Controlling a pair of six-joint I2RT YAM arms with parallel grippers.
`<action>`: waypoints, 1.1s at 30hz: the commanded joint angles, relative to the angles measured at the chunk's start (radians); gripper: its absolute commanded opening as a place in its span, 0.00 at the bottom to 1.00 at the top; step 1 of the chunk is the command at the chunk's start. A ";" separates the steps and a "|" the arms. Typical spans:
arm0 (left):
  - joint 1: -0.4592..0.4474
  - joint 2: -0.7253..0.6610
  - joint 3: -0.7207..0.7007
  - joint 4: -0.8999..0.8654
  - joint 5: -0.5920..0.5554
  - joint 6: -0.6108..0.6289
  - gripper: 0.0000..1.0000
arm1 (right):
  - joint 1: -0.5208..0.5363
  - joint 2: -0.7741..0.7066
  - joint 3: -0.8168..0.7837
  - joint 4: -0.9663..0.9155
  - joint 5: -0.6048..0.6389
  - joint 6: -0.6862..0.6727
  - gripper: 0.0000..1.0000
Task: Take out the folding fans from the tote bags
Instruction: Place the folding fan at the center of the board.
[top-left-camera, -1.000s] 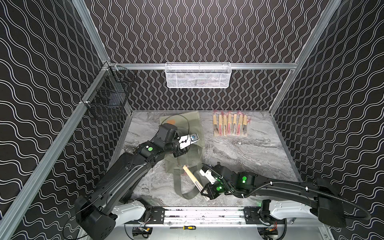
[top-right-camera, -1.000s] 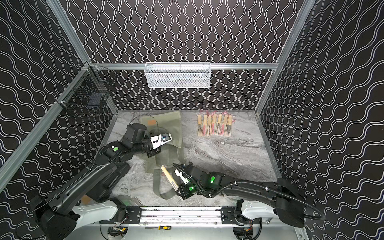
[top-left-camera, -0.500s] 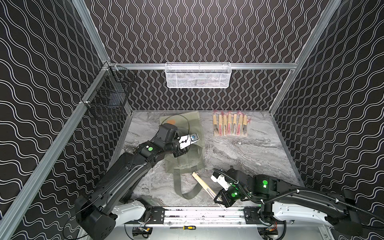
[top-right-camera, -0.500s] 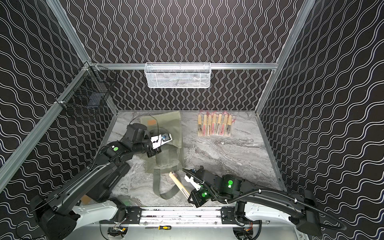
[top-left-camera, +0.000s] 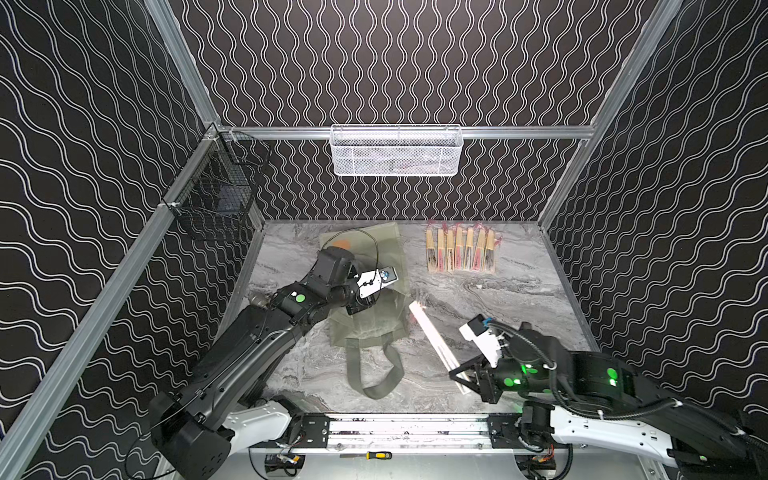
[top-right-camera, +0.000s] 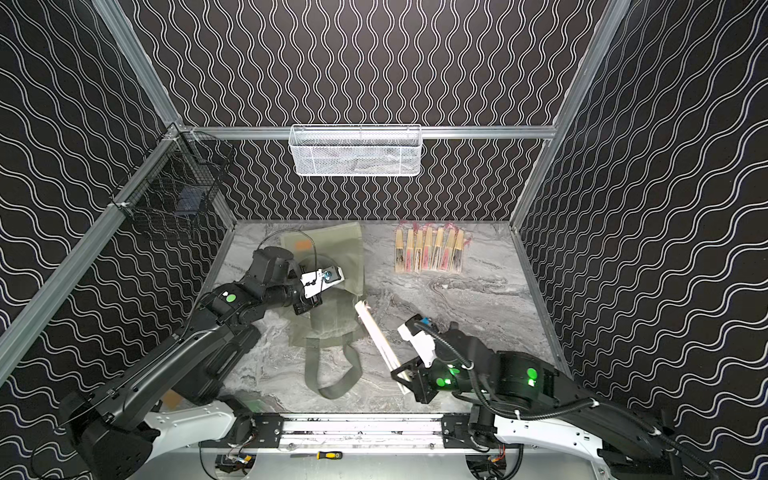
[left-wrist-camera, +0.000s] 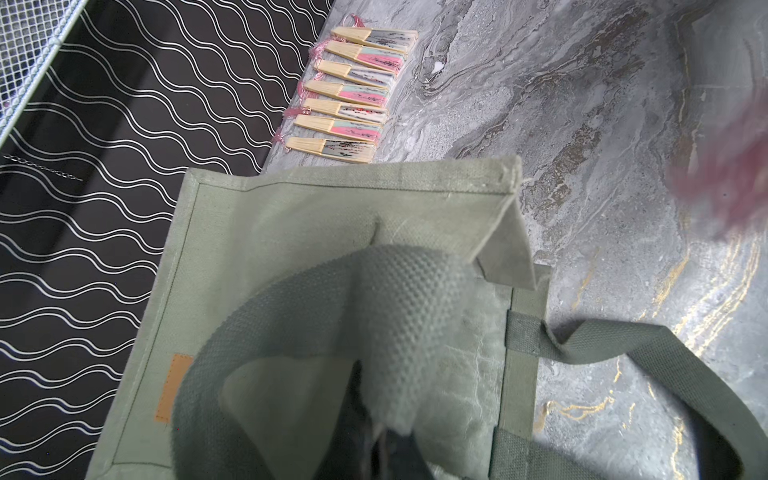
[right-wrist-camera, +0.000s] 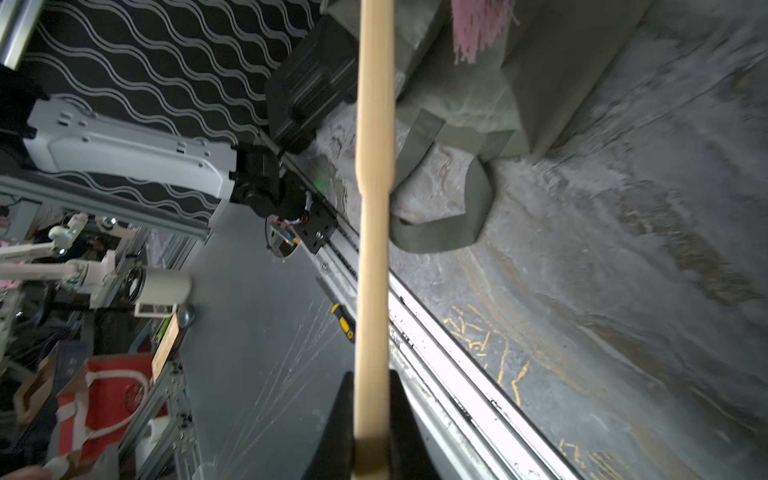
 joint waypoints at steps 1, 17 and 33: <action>0.001 0.003 0.001 0.032 0.000 -0.002 0.00 | -0.001 -0.023 0.031 -0.030 0.193 -0.013 0.00; 0.001 -0.005 0.000 0.035 0.003 -0.002 0.00 | -0.543 0.226 -0.027 0.242 0.086 -0.200 0.00; -0.001 -0.005 -0.001 0.039 0.014 -0.006 0.00 | -1.074 1.097 0.430 0.356 -0.092 -0.315 0.00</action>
